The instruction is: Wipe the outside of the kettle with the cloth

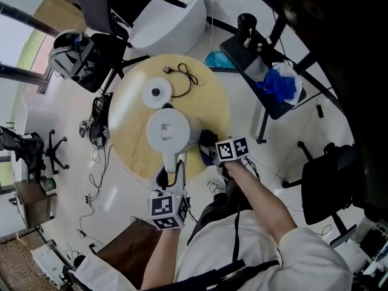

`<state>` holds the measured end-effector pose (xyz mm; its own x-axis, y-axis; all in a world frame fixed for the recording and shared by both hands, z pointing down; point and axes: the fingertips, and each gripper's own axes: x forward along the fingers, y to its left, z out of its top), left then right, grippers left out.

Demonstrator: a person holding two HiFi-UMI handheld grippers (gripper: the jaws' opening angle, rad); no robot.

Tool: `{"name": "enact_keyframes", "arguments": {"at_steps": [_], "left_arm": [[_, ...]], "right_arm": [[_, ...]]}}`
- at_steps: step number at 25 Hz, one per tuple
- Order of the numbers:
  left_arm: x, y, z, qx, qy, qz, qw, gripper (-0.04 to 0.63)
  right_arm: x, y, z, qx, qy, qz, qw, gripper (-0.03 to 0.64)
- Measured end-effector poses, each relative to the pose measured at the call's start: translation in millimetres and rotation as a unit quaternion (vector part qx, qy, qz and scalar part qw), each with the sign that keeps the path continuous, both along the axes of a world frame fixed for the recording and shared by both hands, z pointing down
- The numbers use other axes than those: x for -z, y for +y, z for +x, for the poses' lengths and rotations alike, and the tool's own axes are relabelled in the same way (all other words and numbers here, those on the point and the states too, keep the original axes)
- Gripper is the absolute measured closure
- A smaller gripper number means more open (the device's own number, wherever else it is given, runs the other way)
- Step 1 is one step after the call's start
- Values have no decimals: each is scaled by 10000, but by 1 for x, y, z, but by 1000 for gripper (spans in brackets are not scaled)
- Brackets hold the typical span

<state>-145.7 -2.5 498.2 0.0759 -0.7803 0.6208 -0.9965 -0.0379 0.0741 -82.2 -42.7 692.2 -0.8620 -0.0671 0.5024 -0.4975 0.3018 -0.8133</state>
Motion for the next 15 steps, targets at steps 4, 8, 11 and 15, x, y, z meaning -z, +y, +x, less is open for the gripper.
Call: {"name": "enact_keyframes", "arguments": {"at_steps": [4,8,11,15], "left_arm": [[0,-1,-1,8,-4,13,10000,431],[-1,-2,0,-63,15,8,10000,431],[-2,-2,0,-228,11,-42,9997,431],[-5,-4,-1,-524,15,-214,9984,431]], "right_arm": [[32,7,-6,284,-169,193,9993,549],[93,21,-18,817,-783,746,9908,549],[133,30,-24,1320,-1028,1392,9760,549],[170,44,-31,2128,-1083,2399,9410,549]]}}
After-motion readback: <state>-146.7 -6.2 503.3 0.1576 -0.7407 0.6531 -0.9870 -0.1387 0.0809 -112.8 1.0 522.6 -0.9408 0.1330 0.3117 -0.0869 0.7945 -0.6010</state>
